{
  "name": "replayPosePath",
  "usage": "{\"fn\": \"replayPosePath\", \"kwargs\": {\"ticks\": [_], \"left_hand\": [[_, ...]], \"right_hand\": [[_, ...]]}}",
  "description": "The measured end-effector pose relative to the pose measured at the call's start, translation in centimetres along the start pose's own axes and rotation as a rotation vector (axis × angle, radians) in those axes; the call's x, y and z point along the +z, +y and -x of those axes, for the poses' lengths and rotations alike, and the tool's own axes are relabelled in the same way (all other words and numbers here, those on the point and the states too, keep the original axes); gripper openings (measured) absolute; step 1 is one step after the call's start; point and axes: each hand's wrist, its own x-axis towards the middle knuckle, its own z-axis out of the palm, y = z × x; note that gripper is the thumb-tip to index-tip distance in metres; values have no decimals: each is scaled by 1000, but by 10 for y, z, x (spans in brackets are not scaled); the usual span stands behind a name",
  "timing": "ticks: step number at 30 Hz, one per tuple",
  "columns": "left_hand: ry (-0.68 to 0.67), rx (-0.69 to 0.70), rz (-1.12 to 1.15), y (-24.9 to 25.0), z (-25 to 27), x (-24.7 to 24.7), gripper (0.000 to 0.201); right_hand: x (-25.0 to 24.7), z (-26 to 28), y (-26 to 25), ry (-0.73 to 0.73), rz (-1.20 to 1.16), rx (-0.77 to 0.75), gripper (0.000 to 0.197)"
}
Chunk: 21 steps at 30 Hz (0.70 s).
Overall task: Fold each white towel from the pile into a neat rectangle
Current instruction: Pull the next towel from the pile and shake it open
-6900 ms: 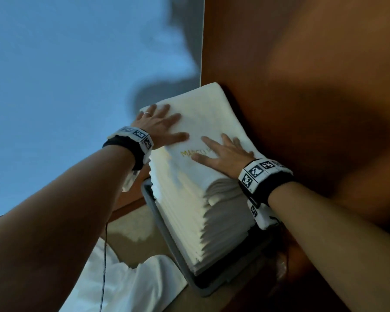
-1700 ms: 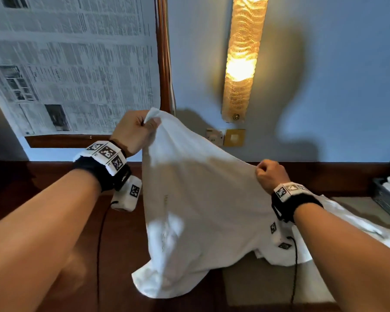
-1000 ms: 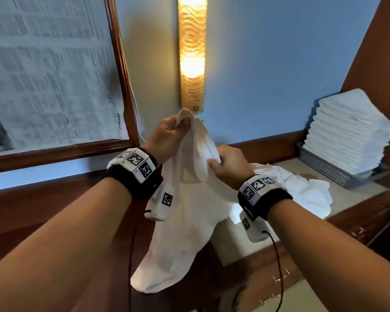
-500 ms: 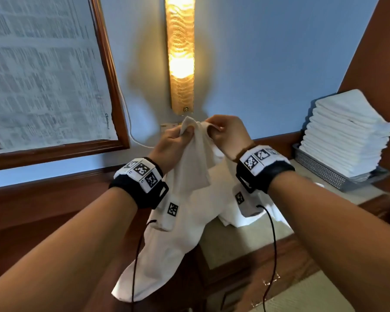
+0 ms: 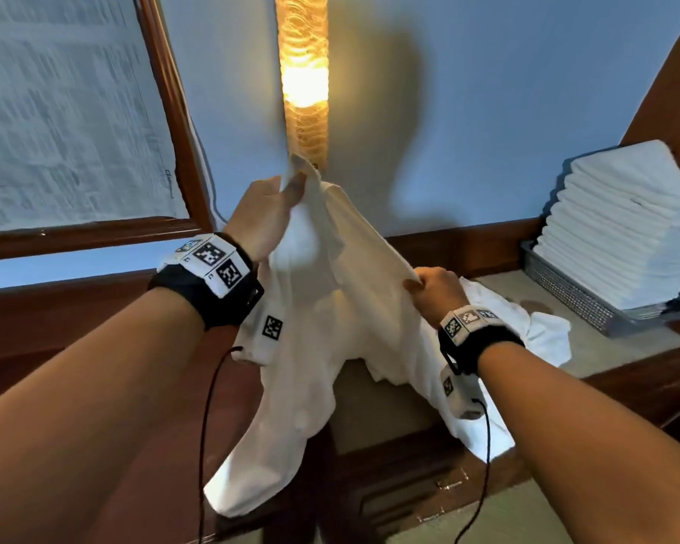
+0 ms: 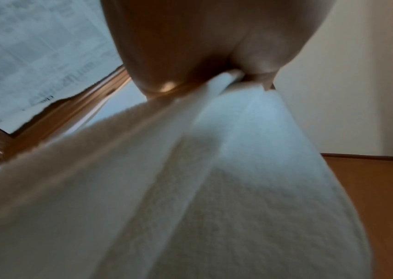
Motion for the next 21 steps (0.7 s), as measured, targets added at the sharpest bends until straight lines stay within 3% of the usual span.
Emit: {"fn": "replayPosePath", "kwargs": {"ticks": [3, 6, 9, 12, 13, 16, 17, 19, 21], "left_hand": [[-8, -48, -23, -11, 10, -10, 39], [-40, -62, 9, -13, 25, -9, 39], [-36, -31, 12, -1, 40, -8, 33], [-36, -15, 107, 8, 54, -13, 34], [-54, -22, 149, 12, 61, -17, 35], [-86, -31, 288, 17, 82, -35, 45], [-83, -30, 302, 21, 88, -45, 40], [-56, -17, 274, 28, 98, -70, 29], [-26, -6, 207, 33, 111, -97, 30]], "right_hand": [[0, -3, 12, -11, -123, 166, 20], [-12, -14, -28, 100, -288, 140, 23], [-33, -10, -91, 129, -493, -85, 25], [-54, 11, -151, 109, -498, -344, 14], [-60, 18, -166, 114, -467, -401, 19], [-67, 41, -191, 135, -299, -459, 35], [-66, 52, -196, 125, -266, -475, 38], [-58, 80, -209, 98, -250, -501, 37], [-41, 107, -220, 113, -223, -554, 26]]}}
